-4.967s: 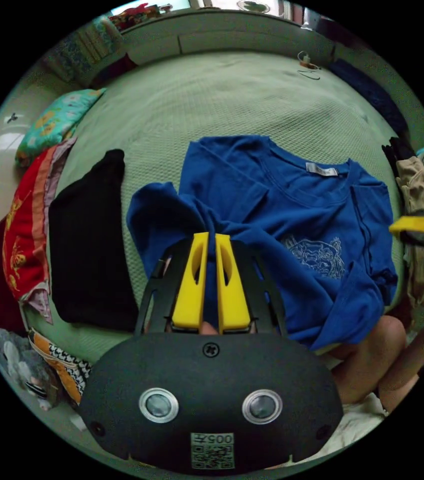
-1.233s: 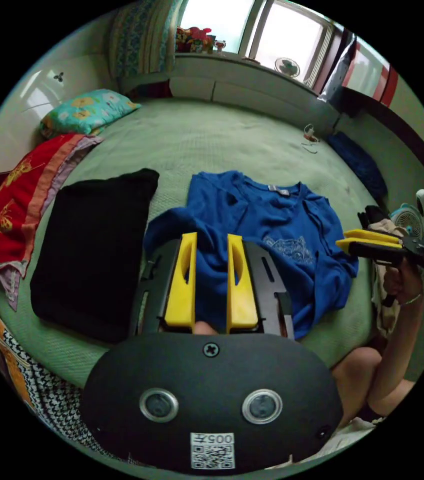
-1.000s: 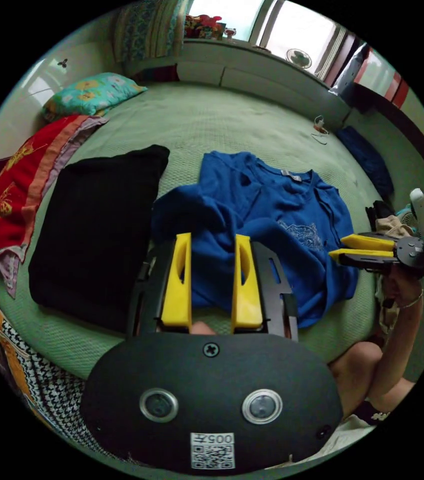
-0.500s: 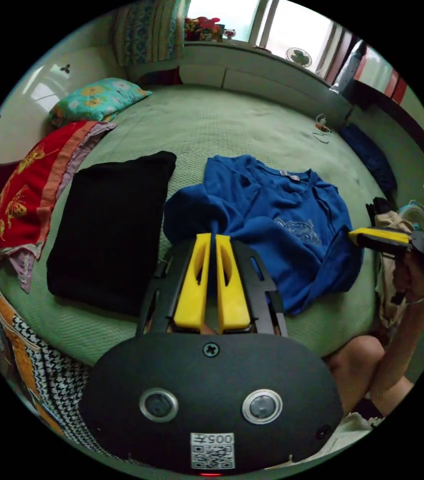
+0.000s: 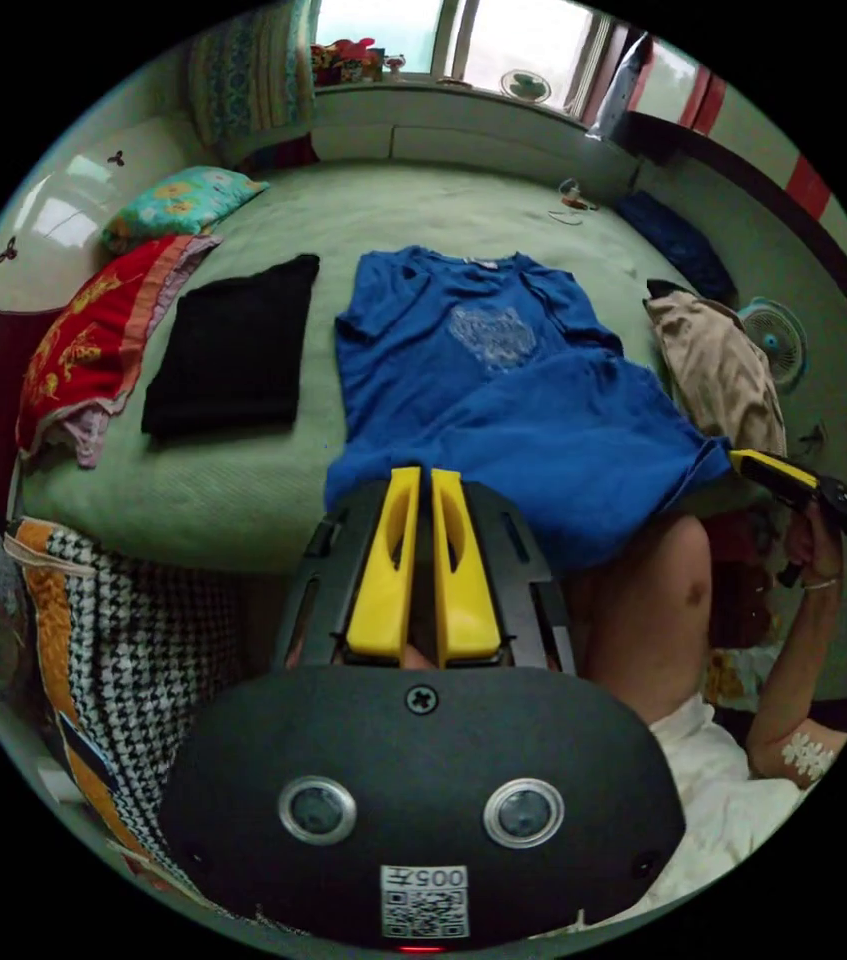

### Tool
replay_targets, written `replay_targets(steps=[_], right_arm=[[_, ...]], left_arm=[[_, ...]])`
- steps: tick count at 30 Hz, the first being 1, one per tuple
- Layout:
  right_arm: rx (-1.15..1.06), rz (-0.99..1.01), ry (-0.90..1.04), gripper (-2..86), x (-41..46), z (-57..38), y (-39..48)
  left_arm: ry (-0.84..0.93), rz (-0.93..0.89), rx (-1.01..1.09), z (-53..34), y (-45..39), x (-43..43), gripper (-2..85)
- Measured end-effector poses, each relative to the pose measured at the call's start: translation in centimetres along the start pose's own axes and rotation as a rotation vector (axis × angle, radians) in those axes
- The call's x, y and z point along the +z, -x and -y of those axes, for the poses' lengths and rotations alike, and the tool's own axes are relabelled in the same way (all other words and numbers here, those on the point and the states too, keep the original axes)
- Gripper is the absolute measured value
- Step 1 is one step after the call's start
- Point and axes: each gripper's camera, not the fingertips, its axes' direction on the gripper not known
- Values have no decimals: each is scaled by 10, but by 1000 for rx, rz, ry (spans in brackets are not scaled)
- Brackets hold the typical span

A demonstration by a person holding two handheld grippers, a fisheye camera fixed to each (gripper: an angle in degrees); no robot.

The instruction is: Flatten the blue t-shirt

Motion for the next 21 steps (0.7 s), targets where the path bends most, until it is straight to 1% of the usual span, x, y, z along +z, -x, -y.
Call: replay_targets(steps=[2, 3, 4, 5, 7, 10, 14, 16, 18, 21], right_arm=[[69, 11, 50, -12, 9, -33, -22], [79, 12, 72, -12, 11, -40, -26], [94, -11, 86, -11, 12, -54, -32], [98, -67, 77, -10, 7, -67, -36], [83, -116, 66, -7, 0, -82, -38], [69, -53, 20, 6, -15, -100, -41], [36, 46, -99, 55, -19, -109, -38], [73, 10, -131, 59, -9, -104, -37], [153, -4, -149, 52, 4, -96, -37], [223, -52, -138, 41, 32, -83, -32]], left_arm=[[28, 11, -4, -20, -7, 3, 17], [23, 48, -9, -34, -11, 0, 10], [19, 77, -4, -46, -15, -4, 8], [17, 81, -3, -52, -16, -6, 7], [1, 75, 1, -72, -19, -18, 14], [10, 42, 1, -88, -21, -25, 40], [-17, 27, 32, -97, -32, -20, 63], [-71, 142, 31, -93, -42, -7, 78], [-100, 212, -16, -85, -45, 9, 76], [-96, 271, -105, -66, -41, 35, 69]])
